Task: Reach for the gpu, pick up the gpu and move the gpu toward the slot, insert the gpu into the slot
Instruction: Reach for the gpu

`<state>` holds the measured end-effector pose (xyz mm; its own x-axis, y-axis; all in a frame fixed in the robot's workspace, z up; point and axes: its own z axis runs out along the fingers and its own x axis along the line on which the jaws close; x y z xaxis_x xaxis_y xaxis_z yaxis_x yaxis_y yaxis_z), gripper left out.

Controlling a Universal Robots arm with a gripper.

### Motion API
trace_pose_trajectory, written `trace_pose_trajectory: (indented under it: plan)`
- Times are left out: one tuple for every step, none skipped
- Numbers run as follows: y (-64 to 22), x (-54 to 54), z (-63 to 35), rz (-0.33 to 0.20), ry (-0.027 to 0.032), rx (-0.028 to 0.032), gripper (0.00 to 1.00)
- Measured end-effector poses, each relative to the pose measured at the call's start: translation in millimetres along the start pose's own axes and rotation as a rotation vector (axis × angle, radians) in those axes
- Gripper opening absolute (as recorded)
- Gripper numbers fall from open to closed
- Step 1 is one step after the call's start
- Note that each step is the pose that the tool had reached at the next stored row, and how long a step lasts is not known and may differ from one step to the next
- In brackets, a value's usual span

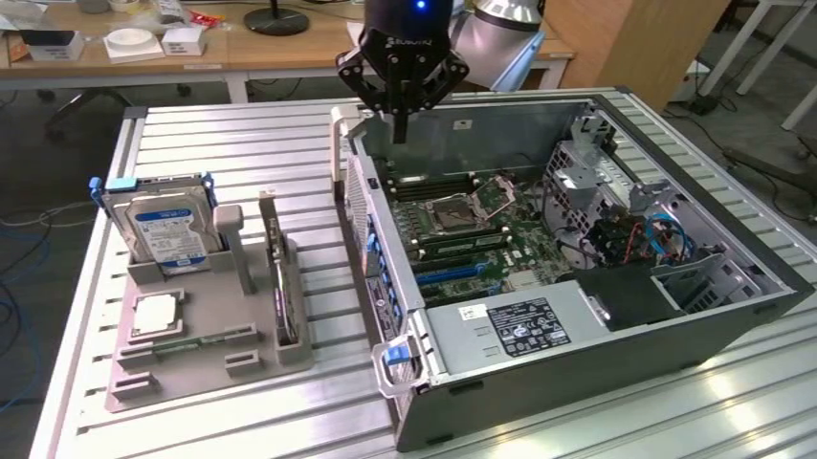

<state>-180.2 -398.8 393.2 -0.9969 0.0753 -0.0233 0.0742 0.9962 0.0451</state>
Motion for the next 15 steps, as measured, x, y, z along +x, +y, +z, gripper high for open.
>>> trace_pose_trajectory:
  plan:
    - [-0.1,1.6,0.0,0.000,0.0000,0.0000,0.10]
    - [-0.2,3.2,-0.1,0.000,0.0000,0.0000,0.10]
    - [-0.4,4.9,-0.2,0.000,0.0000,0.0000,0.10]
    - [-0.5,6.6,-0.2,0.000,0.0000,0.0001,0.10]
    - [-0.6,8.1,-0.2,0.000,0.0000,0.0000,0.10]
    - [-0.7,9.7,-0.3,0.000,0.0000,0.0000,0.10]
    - [-0.8,11.3,-0.3,0.000,0.0000,0.0001,0.10]
    - [-1.0,12.9,-0.4,0.000,0.0000,0.0001,0.10]
    - [-1.1,14.5,-0.4,0.000,0.0000,0.0000,0.10]
    - [-1.2,16.1,-0.5,0.000,0.0000,0.0000,0.10]
    - [-1.3,18.0,-0.5,0.000,0.0000,0.0000,0.10]
    - [-1.5,19.7,-0.5,0.000,0.0000,0.0001,0.10]
    - [-1.6,21.3,-0.6,0.000,0.0001,0.0001,0.10]
    - [-1.7,23.0,-0.7,0.000,0.0001,0.0001,0.10]
    - [-1.8,24.7,-0.7,0.000,0.0000,0.0000,0.10]
